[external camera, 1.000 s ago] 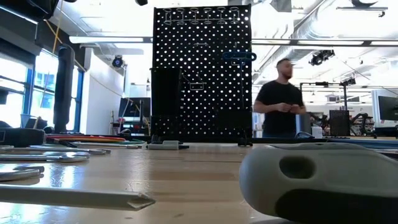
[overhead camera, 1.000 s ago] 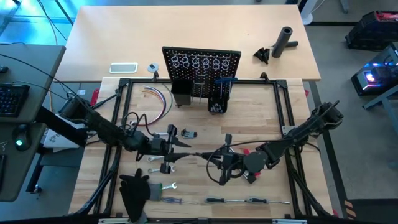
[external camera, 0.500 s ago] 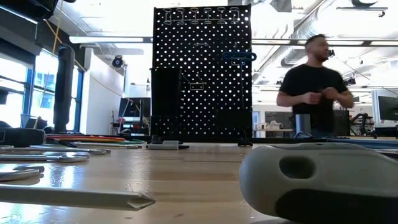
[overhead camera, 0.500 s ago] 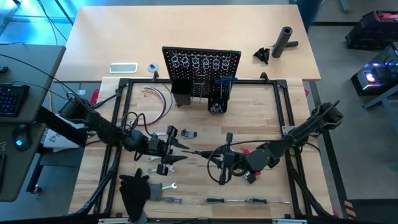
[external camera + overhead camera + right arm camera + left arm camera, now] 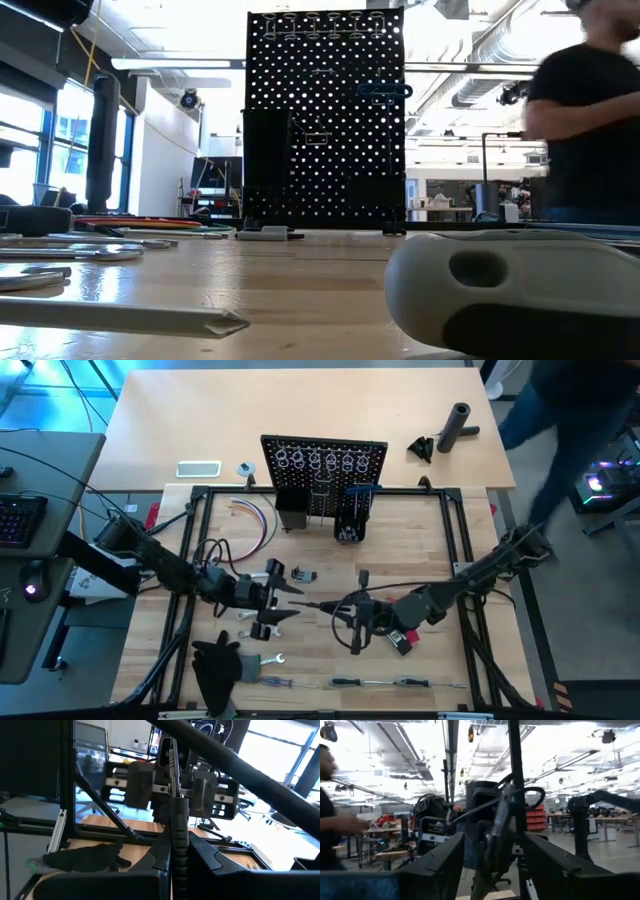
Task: Hang tools onto peg board
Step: Hang the black wire stripper on the black pegboard
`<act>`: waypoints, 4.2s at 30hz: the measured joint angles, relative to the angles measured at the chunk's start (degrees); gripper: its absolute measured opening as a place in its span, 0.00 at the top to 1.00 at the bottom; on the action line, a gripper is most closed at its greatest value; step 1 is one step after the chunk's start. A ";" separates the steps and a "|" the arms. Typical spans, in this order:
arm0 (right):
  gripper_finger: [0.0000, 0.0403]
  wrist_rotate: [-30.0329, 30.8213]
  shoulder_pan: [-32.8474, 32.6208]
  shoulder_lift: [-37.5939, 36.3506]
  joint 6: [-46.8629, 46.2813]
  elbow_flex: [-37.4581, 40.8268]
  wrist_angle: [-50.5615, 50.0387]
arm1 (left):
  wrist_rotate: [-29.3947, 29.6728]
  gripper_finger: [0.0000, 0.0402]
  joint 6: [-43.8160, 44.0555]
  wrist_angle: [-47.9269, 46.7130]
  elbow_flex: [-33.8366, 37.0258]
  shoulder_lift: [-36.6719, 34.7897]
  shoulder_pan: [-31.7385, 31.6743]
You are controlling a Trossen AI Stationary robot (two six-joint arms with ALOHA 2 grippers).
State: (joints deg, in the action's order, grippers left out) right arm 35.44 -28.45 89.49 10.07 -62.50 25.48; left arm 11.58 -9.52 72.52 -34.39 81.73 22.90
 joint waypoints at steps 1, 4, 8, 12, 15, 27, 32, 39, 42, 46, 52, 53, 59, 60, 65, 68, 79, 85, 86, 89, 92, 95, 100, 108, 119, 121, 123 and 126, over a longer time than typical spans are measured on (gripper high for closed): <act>0.94 -0.61 0.29 0.00 -0.14 0.00 0.38 | 0.22 0.52 -0.18 -0.87 -0.30 0.03 0.00; 0.94 -2.02 0.91 0.00 -0.18 0.00 1.46 | 0.56 0.54 -1.33 -0.62 -1.40 1.52 0.00; 0.94 -2.39 1.23 0.00 -0.18 0.00 1.85 | 2.06 0.59 -1.65 -0.28 -3.83 4.73 -0.21; 0.94 -2.47 1.21 0.00 -0.76 0.00 1.52 | 2.50 0.67 -3.02 1.12 -4.15 6.15 -0.33; 0.94 -1.76 0.86 0.00 -1.03 0.00 0.40 | 1.99 0.76 -3.88 1.80 -4.20 6.08 -0.33; 0.94 -1.49 0.64 0.00 -0.81 0.02 0.25 | -0.97 0.94 -4.17 2.93 -4.22 5.99 -0.37; 0.91 1.45 0.38 -0.02 -1.34 0.00 -1.52 | -0.29 0.94 -5.30 0.86 -4.15 4.41 -0.44; 0.77 12.51 -1.10 -0.02 -1.30 -0.02 -6.09 | 2.20 0.94 -8.98 -7.11 -4.66 -2.27 -0.31; 0.71 15.63 -1.33 -0.02 -0.10 -0.02 -6.18 | 3.57 0.94 -10.73 -10.76 -4.70 -4.43 -0.33; 0.66 20.15 -1.33 -0.02 1.52 -0.02 -6.89 | 9.78 0.94 -14.60 -16.40 -6.76 -7.43 -0.57; 0.65 21.32 -1.37 -0.04 -2.83 0.00 -17.09 | 15.13 0.94 -19.70 -28.00 -12.57 -8.44 -4.72; 0.65 21.00 -1.40 -0.04 -5.08 0.00 -20.58 | 16.03 0.94 -19.92 -30.33 -14.05 -8.52 -5.95; 0.65 16.91 -1.01 0.19 -22.16 0.08 -43.72 | 15.87 0.95 -21.02 -43.02 -21.54 -8.46 -14.69; 0.65 16.43 -1.02 0.33 -24.28 0.54 -45.55 | 14.63 0.95 -21.39 -44.04 -22.47 -8.48 -16.21; 0.65 15.30 -1.74 0.44 -27.94 7.23 -42.21 | 9.81 0.95 -21.81 -47.49 -24.41 -8.50 -23.94; 0.65 13.69 -1.70 0.44 -28.07 12.28 -36.46 | 7.42 0.95 -21.56 -47.31 -24.40 -8.48 -26.97; 0.65 10.86 0.95 0.46 -27.66 23.93 -22.45 | 5.89 0.95 -22.87 -45.31 -24.40 -6.48 -33.46; 0.65 8.87 3.42 0.46 -22.52 24.09 -21.75 | 5.96 0.95 -19.13 -43.10 -24.38 -4.21 -34.69; 0.65 8.86 3.82 0.46 -21.30 24.06 -21.59 | 6.62 0.95 -19.03 -42.13 -24.38 -3.66 -34.67; 0.65 7.93 5.27 0.46 -18.69 24.06 -21.19 | 9.00 0.95 -19.73 -40.93 -24.38 -2.17 -34.37; 0.65 5.68 6.63 0.46 -17.51 24.04 -21.23 | 9.75 0.95 -20.11 -39.15 -24.38 -1.32 -34.19; 0.65 3.83 7.74 0.46 -17.46 24.04 -21.68 | 9.92 0.95 -19.53 -37.93 -24.38 -0.95 -34.09; 0.65 3.10 8.72 0.46 -16.86 24.04 -22.24 | 10.61 0.95 -19.25 -37.91 -25.36 -0.91 -33.10; 0.65 3.30 8.99 0.46 -16.03 24.03 -22.49 | 10.95 0.95 -19.06 -43.36 -28.13 -0.94 -31.82; 0.65 3.30 8.97 0.46 -16.31 24.02 -22.66 | 14.73 0.95 -19.69 -42.73 -28.18 -0.94 -31.43; 0.65 3.27 8.97 0.46 -16.62 24.02 -22.70 | 14.74 0.95 -19.69 -42.58 -28.18 -0.94 -31.43; 0.65 3.13 8.97 0.46 -16.64 24.02 -22.68 | 14.78 0.95 -19.69 -42.17 -28.18 -0.94 -31.43; 0.65 3.07 8.97 0.46 -16.64 24.02 -22.68 | 16.33 0.95 -20.91 -41.65 -28.20 -0.94 -31.43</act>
State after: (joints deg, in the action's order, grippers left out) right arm 38.52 -19.49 89.95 -6.57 -38.48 2.81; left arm 27.91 -30.43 30.87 -62.59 80.79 -8.54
